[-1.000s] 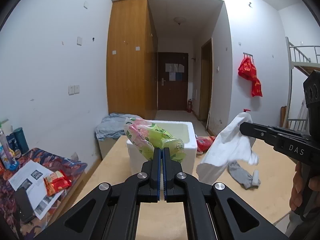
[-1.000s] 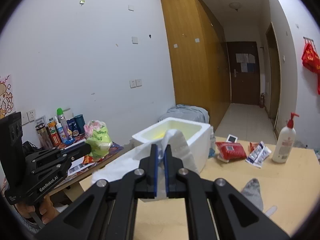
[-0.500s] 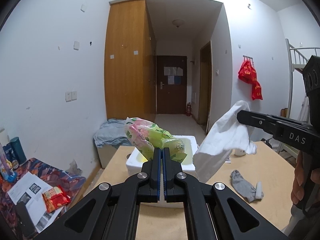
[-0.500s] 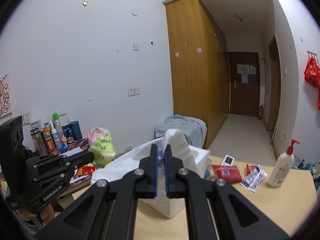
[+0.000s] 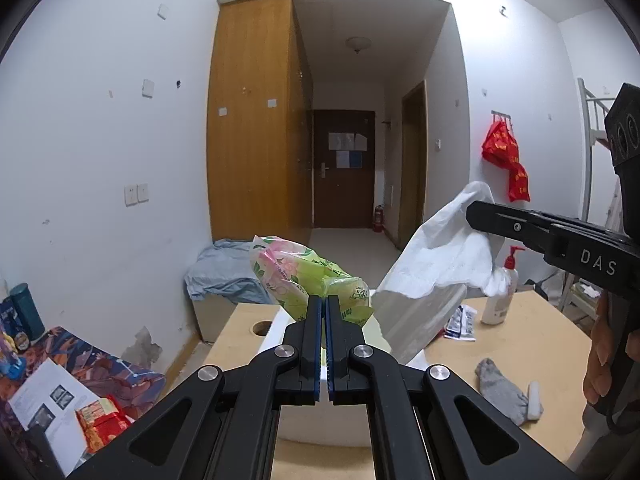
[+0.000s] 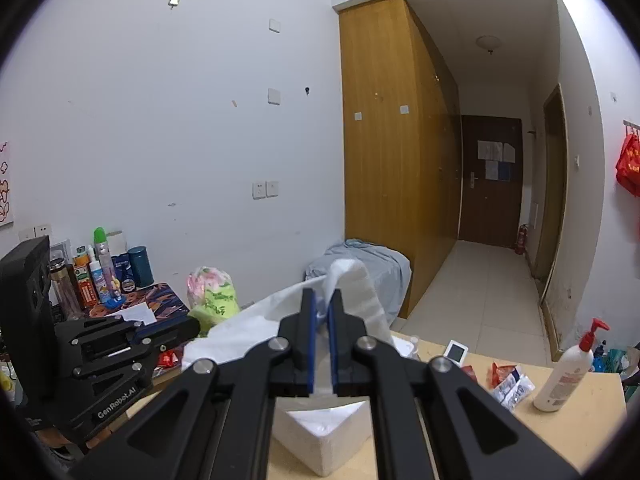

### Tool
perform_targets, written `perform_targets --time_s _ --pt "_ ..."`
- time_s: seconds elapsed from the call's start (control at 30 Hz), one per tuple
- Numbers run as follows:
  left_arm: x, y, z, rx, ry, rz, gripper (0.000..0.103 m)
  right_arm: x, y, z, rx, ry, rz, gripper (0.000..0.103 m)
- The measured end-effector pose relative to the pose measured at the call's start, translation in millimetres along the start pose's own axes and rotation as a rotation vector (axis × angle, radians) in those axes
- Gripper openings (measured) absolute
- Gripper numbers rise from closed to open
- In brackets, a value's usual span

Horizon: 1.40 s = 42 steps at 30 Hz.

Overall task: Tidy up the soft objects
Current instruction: 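Lift the packet and tissue and carry both toward the white foam box, then open the right tool to drop the tissue into the foam box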

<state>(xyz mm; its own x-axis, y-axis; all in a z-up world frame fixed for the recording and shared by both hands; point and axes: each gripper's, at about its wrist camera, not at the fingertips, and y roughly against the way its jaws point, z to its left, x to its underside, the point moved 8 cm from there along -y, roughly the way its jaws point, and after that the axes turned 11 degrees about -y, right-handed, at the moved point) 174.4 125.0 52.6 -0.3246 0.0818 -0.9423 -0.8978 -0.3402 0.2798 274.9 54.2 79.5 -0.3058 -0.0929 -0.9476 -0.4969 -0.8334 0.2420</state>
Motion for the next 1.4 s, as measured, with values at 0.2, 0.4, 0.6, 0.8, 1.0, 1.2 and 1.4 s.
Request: perform_targets --time_s 0.2,0.4,0.6,0.8,1.0,1.2,1.4 --pt "2.9 -23.2 8.6 -0.006 0.008 0.015 0.002 3.8 -29.2 -8.5 0.010 -0.005 0.033 0.008" --pt "12.5 -44.0 15.8 -0.002 0.022 0.044 0.002 19.9 -59.3 -12.9 0.012 -0.004 0.107 0.008" --pt "16.9 -52.5 20.7 -0.010 0.024 0.053 0.002 27.4 -76.0 -16.1 0.007 -0.008 0.149 0.008" --pt "17.6 -57.5 24.5 -0.020 0.023 0.060 0.002 36.2 -86.9 -19.5 0.011 -0.011 0.188 0.008" --pt "21.6 -65.5 23.6 -0.005 0.024 0.075 0.002 44.8 -98.5 -22.5 0.009 -0.025 0.232 0.008" --pt "24.5 -67.0 25.3 -0.004 0.025 0.080 0.002 53.0 -108.1 -26.6 0.047 -0.016 0.273 0.052" --pt "30.0 -68.1 26.2 -0.004 0.030 0.096 0.002 42.6 -96.2 -30.7 0.067 -0.025 0.202 0.085"
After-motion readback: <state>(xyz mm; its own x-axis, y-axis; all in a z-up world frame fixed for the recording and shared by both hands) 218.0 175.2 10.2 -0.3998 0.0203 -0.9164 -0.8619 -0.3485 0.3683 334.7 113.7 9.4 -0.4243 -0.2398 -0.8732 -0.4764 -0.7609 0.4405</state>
